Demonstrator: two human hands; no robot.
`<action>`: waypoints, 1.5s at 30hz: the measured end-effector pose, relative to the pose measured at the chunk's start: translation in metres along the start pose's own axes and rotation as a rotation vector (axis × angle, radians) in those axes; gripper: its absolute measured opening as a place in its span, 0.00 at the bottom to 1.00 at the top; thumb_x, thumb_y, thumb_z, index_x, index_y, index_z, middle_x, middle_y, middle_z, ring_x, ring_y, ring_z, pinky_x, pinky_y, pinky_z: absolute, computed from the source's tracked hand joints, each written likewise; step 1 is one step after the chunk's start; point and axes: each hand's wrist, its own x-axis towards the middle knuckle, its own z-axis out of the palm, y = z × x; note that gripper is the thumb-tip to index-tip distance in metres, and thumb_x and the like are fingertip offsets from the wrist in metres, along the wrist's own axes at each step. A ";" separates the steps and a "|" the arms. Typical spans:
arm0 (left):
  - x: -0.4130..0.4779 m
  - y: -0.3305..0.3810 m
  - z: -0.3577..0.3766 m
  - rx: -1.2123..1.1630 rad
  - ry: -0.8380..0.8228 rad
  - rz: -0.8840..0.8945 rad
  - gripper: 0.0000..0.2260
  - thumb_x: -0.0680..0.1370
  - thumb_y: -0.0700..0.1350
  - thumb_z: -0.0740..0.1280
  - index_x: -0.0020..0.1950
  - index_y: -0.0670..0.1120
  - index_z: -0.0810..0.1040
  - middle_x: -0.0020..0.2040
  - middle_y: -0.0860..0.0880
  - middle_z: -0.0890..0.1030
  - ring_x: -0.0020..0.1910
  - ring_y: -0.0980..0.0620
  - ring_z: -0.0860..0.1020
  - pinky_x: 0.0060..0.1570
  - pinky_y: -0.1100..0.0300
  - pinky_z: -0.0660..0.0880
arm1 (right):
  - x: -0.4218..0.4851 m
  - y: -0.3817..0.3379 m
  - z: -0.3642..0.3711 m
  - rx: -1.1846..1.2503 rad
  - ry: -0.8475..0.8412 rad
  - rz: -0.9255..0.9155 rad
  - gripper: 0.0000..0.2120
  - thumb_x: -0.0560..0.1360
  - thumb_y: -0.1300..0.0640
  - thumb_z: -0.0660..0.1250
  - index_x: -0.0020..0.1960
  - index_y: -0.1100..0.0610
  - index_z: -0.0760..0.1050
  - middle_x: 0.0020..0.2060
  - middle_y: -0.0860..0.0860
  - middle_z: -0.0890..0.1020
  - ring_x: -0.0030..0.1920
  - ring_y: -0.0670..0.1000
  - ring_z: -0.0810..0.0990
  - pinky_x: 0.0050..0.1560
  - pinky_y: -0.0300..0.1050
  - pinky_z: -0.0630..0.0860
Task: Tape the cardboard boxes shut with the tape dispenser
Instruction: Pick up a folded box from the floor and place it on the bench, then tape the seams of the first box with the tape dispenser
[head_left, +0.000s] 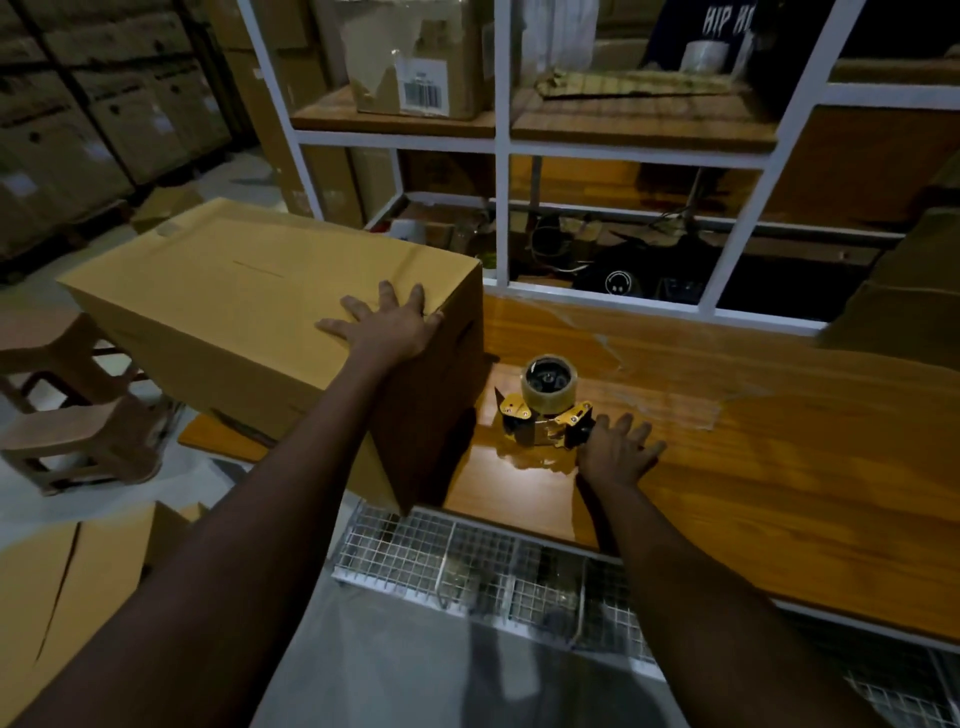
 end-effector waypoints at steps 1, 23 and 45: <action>0.003 0.005 0.001 -0.006 0.004 -0.004 0.28 0.81 0.65 0.49 0.80 0.58 0.49 0.81 0.45 0.45 0.75 0.27 0.43 0.62 0.19 0.42 | 0.004 0.002 0.001 -0.018 -0.008 -0.023 0.25 0.77 0.47 0.65 0.71 0.52 0.65 0.73 0.61 0.63 0.73 0.69 0.55 0.69 0.72 0.50; 0.047 -0.027 -0.007 0.011 -0.016 0.079 0.28 0.81 0.66 0.47 0.79 0.61 0.48 0.81 0.46 0.45 0.76 0.29 0.44 0.62 0.19 0.44 | 0.001 -0.007 -0.115 0.314 0.345 0.122 0.18 0.74 0.48 0.68 0.61 0.52 0.70 0.57 0.54 0.79 0.61 0.60 0.72 0.58 0.58 0.65; 0.175 -0.328 -0.078 0.096 0.020 -0.038 0.28 0.80 0.68 0.45 0.79 0.64 0.48 0.81 0.47 0.49 0.78 0.36 0.50 0.68 0.24 0.48 | -0.096 -0.325 -0.233 0.152 0.541 -0.353 0.17 0.80 0.53 0.60 0.66 0.56 0.63 0.61 0.57 0.74 0.60 0.62 0.74 0.55 0.59 0.70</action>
